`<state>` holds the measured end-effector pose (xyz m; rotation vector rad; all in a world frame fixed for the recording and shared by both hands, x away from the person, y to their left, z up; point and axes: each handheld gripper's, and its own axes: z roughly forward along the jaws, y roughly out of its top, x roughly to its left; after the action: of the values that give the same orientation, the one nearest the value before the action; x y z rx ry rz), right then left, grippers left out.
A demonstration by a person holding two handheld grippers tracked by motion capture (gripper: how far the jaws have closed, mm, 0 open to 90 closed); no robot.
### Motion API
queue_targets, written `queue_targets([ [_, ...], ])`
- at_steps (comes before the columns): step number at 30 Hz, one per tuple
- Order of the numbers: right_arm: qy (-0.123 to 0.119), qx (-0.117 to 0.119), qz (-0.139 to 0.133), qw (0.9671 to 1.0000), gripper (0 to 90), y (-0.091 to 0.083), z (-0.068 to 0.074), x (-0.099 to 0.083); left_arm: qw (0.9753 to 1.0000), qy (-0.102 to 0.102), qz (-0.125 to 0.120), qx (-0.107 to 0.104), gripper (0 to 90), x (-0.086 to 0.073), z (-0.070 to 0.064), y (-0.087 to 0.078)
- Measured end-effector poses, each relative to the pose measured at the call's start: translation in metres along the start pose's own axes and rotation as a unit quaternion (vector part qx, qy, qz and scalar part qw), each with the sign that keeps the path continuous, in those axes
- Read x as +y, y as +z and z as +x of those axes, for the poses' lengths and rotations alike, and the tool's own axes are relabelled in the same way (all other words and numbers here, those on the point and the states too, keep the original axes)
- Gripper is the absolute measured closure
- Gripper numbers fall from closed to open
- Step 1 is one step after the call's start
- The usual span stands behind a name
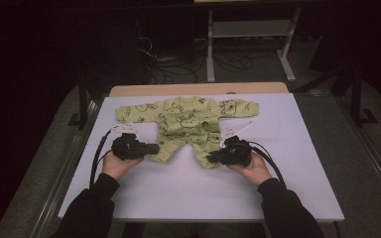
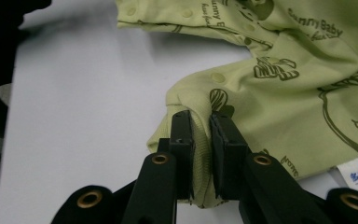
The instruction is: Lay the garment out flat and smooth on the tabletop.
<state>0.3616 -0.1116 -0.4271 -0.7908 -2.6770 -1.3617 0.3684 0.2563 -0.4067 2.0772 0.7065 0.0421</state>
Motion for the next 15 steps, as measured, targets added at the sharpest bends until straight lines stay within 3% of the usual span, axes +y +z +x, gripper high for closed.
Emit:
queue_targets([
  [5,0.002,0.024,0.004,0.9997,79.1,-0.002,0.009,-0.001,0.9999,0.006,-0.001,-0.010,80.7,-0.001,-0.007,-0.006],
  [15,-0.006,0.049,0.022,0.9985,79.1,-0.004,0.022,-0.006,0.9997,0.008,0.007,-0.023,80.7,-0.010,-0.016,-0.014],
])
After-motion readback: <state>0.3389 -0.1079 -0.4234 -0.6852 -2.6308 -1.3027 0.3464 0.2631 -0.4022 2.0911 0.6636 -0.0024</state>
